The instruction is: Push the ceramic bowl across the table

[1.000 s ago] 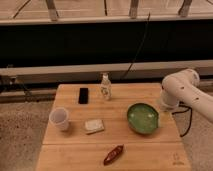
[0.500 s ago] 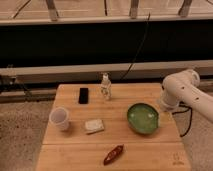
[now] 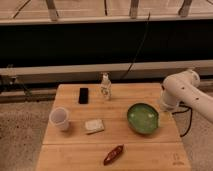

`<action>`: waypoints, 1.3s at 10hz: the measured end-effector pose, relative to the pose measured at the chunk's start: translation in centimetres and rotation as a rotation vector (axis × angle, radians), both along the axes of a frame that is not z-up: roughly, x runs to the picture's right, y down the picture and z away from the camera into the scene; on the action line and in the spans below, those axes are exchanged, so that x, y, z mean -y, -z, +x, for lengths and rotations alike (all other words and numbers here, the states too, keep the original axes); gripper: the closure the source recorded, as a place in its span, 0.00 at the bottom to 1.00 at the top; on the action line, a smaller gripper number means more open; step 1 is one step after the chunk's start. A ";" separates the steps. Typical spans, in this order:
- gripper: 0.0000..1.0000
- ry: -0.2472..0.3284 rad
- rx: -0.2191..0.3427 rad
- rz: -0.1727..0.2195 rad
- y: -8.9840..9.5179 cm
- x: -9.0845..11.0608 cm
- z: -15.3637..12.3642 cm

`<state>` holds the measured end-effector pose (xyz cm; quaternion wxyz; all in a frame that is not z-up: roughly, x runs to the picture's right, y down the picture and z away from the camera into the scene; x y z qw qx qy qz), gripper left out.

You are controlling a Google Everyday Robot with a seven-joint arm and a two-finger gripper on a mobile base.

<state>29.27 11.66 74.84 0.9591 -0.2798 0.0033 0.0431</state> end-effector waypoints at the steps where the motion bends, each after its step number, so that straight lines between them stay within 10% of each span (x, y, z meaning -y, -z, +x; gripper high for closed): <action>1: 0.20 -0.002 0.001 0.000 -0.2 0.0 0.0; 13: 0.20 -0.026 0.008 -0.004 -1.5 -0.5 0.4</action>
